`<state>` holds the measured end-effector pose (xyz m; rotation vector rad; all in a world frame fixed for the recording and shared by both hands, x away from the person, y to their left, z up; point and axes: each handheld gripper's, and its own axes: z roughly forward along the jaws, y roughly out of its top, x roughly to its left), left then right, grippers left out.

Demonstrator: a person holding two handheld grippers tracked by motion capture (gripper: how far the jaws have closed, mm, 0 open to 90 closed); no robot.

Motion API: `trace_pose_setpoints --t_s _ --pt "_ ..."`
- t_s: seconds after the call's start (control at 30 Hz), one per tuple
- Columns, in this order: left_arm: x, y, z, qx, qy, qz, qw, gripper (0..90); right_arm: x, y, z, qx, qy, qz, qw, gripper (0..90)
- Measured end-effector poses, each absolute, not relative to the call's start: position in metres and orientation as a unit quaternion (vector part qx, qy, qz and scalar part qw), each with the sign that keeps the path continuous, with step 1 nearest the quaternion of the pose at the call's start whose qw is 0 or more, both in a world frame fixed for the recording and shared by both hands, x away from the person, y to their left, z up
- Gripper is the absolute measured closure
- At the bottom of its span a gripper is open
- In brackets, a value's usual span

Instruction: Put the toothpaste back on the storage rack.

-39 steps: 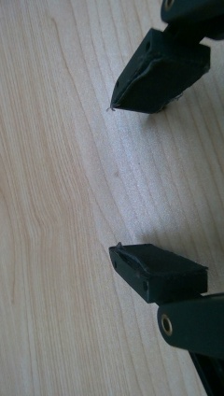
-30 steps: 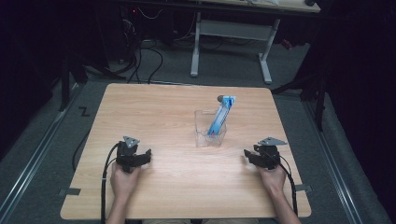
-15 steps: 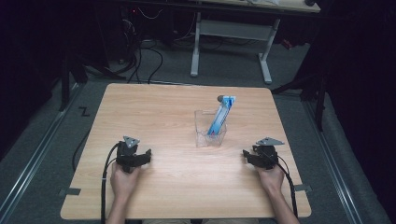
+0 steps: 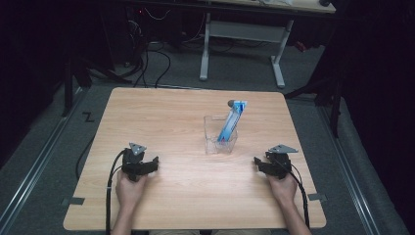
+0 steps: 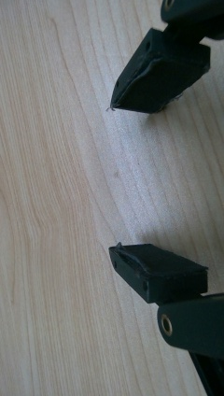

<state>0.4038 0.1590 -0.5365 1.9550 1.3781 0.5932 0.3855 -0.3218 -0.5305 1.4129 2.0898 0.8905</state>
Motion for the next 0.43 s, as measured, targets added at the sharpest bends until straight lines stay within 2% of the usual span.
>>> trace_pose_setpoints --t_s 0.43 --pt "0.4037 0.1589 -0.5365 0.749 0.524 0.228 0.333 25.1 0.3855 -0.3218 -0.5305 0.514 0.76 0.323 0.231 40.1"
